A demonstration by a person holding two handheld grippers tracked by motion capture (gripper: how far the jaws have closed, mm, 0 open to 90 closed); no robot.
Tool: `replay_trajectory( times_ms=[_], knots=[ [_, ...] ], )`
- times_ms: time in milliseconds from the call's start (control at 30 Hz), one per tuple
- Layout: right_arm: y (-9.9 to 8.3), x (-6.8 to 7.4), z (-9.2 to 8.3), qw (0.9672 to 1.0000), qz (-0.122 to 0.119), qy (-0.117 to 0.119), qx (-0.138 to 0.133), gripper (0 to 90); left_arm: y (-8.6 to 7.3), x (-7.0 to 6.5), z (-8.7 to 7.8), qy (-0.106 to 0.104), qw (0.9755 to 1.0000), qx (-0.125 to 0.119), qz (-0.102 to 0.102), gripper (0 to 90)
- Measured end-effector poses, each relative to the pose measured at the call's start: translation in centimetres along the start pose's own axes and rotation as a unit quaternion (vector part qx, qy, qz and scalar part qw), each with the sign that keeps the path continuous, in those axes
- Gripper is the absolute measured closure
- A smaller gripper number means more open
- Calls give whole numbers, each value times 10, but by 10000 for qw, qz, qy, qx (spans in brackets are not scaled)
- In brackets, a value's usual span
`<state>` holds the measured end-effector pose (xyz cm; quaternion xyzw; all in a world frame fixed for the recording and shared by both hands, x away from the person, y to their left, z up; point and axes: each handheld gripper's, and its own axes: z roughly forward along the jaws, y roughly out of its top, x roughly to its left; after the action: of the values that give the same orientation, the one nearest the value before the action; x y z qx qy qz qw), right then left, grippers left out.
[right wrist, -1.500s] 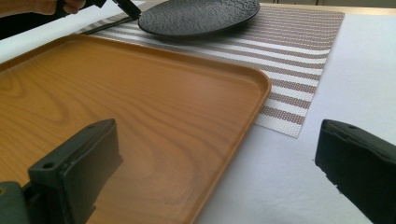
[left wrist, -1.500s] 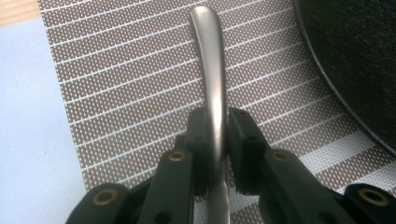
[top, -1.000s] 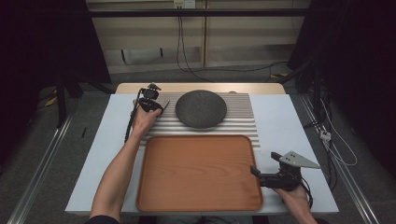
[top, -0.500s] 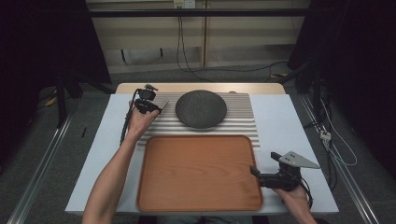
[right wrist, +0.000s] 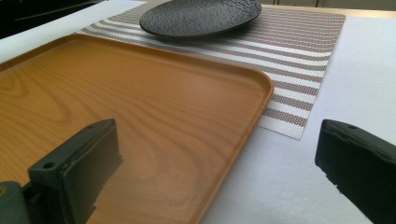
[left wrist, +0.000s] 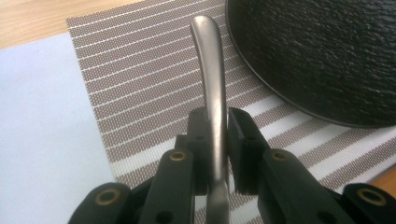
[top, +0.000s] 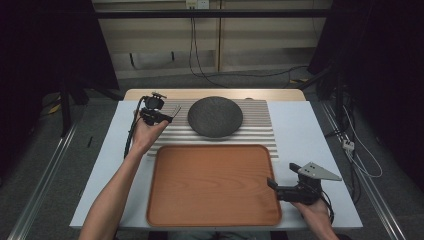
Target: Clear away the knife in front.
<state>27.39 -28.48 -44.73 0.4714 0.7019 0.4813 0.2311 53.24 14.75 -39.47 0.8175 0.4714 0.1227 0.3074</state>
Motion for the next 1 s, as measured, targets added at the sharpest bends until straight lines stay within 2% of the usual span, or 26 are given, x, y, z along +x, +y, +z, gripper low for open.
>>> replay_trajectory(
  times_ms=[200, 267, 333, 400, 667, 767, 967, 1000],
  knots=[
    [0, 0, 0, 10000, -9, -5, 0, 0, -5, -12, -12, -103, 9999, -106, 69, 799],
    [0, 0, 0, 10000, -15, -9, 1, 0, -6, -17, -17, -99, 9997, -98, 182, 799],
    [0, 0, 0, 10000, -19, -4, -5, 0, -8, -21, -20, -114, 9996, -158, 203, 799],
    [0, 0, -1, 10000, -31, -1, -3, 0, -10, -26, -24, -71, 9992, -224, 333, 799],
    [0, 1, 0, 10000, -30, -14, 1, 0, -22, -33, -35, -155, 9991, -244, 308, 799],
    [0, 1, 0, 10000, -32, -16, 7, 0, -30, -43, -42, -286, 9986, -314, 302, 799],
    [0, 1, 0, 10000, -42, -24, 12, 0, -39, -57, -50, -295, 9987, -287, 283, 799],
    [0, 1, 0, 10000, -44, -23, 13, 0, -41, -58, -51, -287, 9987, -258, 329, 799]
  ],
)
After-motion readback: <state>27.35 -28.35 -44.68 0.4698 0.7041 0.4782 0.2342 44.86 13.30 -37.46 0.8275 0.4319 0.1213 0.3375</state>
